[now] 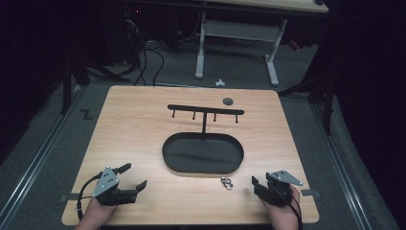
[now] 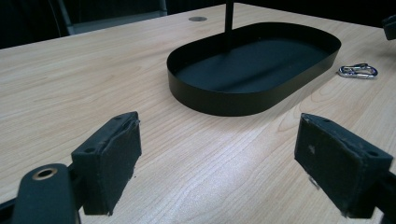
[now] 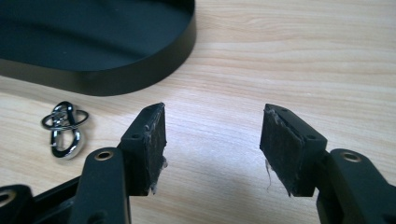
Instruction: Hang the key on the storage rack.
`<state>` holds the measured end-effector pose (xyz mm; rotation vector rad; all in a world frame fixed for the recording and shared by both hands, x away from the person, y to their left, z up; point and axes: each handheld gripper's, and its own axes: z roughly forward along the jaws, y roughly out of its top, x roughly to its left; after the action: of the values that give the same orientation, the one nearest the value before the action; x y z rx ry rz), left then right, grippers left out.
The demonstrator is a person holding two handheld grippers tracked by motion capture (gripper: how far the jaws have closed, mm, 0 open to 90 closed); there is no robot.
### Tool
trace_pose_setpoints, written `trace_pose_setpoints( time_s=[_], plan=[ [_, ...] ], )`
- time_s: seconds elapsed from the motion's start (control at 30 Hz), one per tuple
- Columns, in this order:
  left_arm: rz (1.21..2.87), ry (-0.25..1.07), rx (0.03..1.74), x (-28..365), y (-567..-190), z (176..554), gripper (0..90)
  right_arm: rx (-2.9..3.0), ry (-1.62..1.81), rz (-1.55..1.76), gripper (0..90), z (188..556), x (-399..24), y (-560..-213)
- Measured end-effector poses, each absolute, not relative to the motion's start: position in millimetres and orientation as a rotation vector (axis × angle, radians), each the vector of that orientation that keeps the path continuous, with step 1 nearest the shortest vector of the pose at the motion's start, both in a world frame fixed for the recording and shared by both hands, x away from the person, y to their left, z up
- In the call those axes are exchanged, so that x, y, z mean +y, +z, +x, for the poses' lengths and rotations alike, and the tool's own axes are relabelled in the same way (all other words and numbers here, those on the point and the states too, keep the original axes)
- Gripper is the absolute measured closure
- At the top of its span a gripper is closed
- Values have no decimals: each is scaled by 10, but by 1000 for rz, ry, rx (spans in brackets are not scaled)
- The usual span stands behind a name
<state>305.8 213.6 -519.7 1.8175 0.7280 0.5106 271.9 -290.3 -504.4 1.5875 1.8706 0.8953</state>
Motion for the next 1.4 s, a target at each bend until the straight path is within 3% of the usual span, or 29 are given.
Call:
trace_pose_setpoints(
  time_s=[0.83, 0.93, 1.03, 1.13, 1.4],
  plan=[
    [1839, 526, 700, 2102, -5194, 3041, 152, 1890, 925, 1508, 398, 2708, -2884, -5045],
    [1834, 528, 699, 2107, -5193, 3038, 151, 1853, 940, 1537, 323, 2720, -2858, -5029],
    [1833, 528, 700, 2106, -5193, 3038, 152, 1841, 950, 1532, 320, 2723, -2848, -5018],
    [1832, 531, 699, 2105, -5193, 3036, 152, 1845, 905, 1558, 218, 2740, -2813, -5008],
    [1825, 538, 699, 2107, -5192, 3032, 151, 1929, 824, 1527, 173, 2736, -2727, -5004]
  ],
)
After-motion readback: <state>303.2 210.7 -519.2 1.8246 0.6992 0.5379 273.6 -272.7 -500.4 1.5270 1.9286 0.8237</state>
